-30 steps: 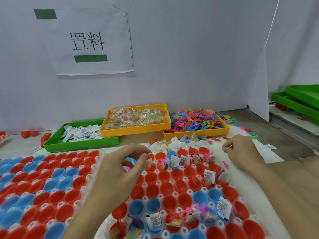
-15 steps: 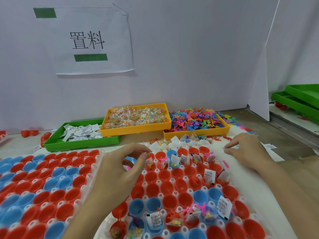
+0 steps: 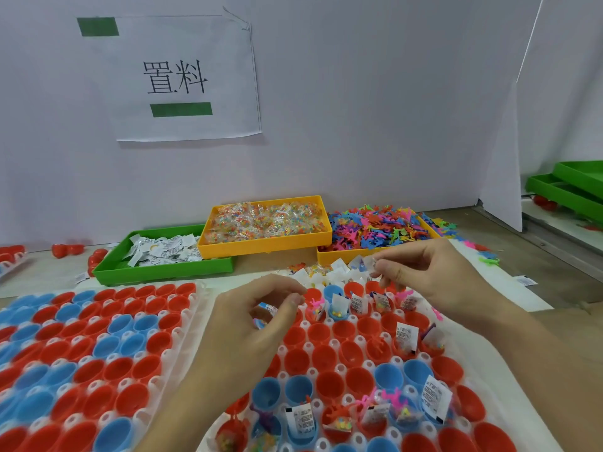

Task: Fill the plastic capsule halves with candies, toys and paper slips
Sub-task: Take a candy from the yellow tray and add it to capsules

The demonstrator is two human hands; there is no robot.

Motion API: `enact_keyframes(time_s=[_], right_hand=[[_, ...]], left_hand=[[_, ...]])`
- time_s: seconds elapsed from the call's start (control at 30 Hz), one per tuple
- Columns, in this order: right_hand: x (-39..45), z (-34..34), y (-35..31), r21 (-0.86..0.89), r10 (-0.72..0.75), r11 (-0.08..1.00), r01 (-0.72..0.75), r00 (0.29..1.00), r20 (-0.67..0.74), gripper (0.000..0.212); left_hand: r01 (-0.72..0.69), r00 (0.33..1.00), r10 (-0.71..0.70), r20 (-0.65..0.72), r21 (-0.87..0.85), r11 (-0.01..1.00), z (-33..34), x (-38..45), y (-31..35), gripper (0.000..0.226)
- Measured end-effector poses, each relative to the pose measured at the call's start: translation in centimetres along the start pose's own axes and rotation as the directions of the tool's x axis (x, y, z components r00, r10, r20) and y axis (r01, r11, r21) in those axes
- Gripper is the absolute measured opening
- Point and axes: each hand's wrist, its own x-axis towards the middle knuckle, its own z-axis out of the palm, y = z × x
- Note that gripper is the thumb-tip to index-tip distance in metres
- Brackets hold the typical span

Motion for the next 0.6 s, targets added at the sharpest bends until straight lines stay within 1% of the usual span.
enact_keyframes(time_s=[0.1, 0.23, 0.37, 0.43, 0.5, 0.6], right_hand=[[-0.4, 0.5, -0.8, 0.055, -0.005, 0.999, 0.0, 0.995, 0.1, 0.017], [-0.7, 1.1, -1.4, 0.07, -0.007, 0.997, -0.009, 0.974, 0.225, 0.018], [-0.9, 1.6, -1.6, 0.037, -0.004, 0.999, -0.006, 0.967, 0.256, 0.019], [-1.0, 1.8, -1.7, 0.027, 0.007, 1.0, -0.016, 0.958, 0.287, 0.023], [-1.1, 1.9, -1.8, 0.061, 0.017, 0.997, -0.039, 0.944, 0.33, 0.032], [-1.1, 2.0, -1.9, 0.09, 0.02, 0.994, -0.057, 0.93, 0.366, 0.046]], left_hand=[[0.012, 1.0, -0.011, 0.026, -0.051, 0.999, 0.3, -0.2, 0.5, 0.021], [0.074, 0.992, -0.05, 0.117, -0.21, 0.975, 0.2, -0.2, 1.2, 0.007], [0.154, 0.965, -0.073, 0.25, -0.321, 0.935, 0.1, -0.3, 1.4, 0.02], [0.15, 0.958, -0.054, 0.283, -0.33, 0.932, 0.1, -0.3, 1.4, 0.022], [0.149, 0.954, -0.05, 0.295, -0.321, 0.935, 0.2, -0.4, 1.3, 0.023], [0.151, 0.946, -0.062, 0.317, -0.263, 0.953, 0.2, -0.4, 1.0, 0.021]])
